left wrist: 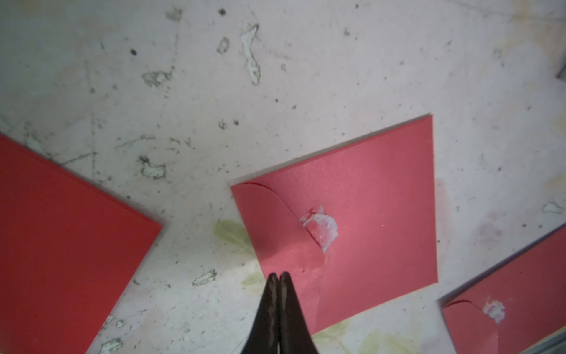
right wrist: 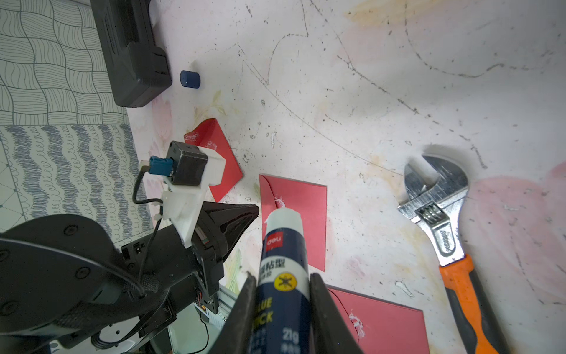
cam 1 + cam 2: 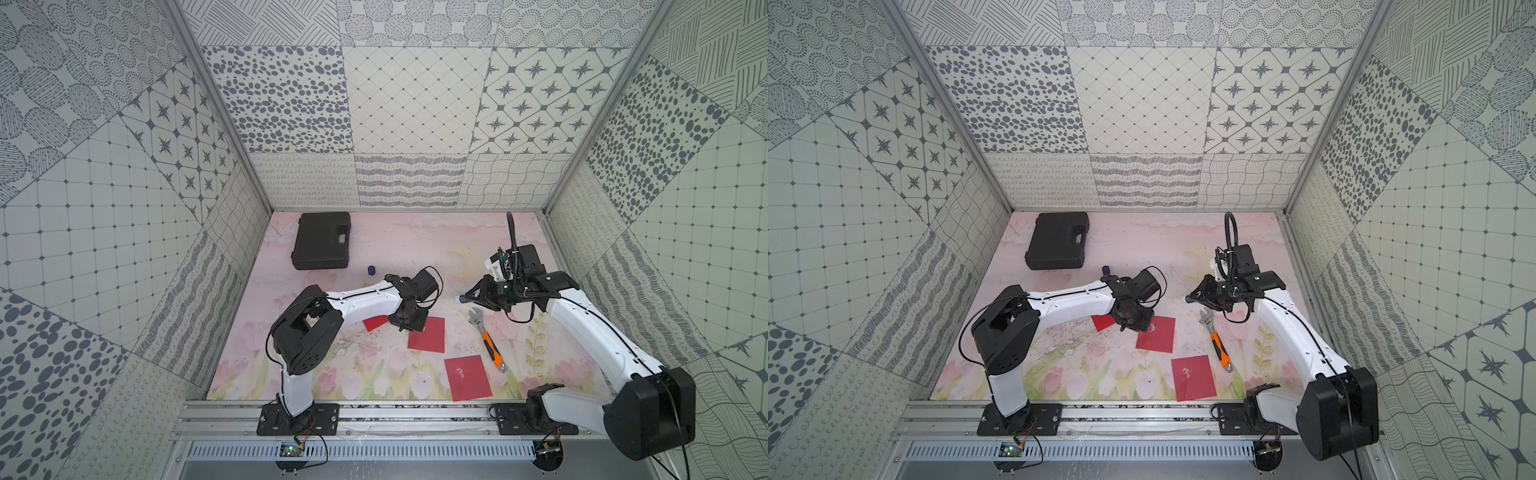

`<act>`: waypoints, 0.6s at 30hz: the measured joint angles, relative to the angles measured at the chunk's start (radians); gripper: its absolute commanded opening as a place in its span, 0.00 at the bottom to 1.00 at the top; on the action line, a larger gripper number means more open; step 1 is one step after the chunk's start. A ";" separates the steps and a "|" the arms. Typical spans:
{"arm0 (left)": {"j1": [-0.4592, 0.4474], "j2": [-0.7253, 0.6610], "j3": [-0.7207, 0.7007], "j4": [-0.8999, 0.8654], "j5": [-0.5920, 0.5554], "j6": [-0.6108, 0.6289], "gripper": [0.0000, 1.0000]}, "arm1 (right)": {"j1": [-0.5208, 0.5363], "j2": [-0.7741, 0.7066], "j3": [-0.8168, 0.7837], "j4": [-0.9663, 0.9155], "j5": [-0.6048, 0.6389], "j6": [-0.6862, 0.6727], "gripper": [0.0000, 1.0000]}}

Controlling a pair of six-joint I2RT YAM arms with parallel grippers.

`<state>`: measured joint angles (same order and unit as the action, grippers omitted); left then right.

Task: Seal the envelope with a glue stick
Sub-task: Seal the envelope at the center of the board.

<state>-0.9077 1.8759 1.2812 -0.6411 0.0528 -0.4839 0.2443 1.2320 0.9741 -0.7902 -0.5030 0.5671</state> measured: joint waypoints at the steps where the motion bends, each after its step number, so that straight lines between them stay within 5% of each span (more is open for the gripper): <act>1: 0.001 0.006 0.006 0.003 0.005 0.002 0.04 | 0.000 0.000 0.000 -0.001 0.000 0.000 0.00; 18: 0.007 0.105 0.056 0.000 0.038 0.012 0.01 | -0.004 0.000 0.008 -0.016 0.008 -0.007 0.00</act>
<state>-0.9009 1.9804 1.3373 -0.6415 0.0906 -0.4721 0.2405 1.2320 0.9821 -0.8062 -0.4946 0.5602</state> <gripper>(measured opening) 0.057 0.281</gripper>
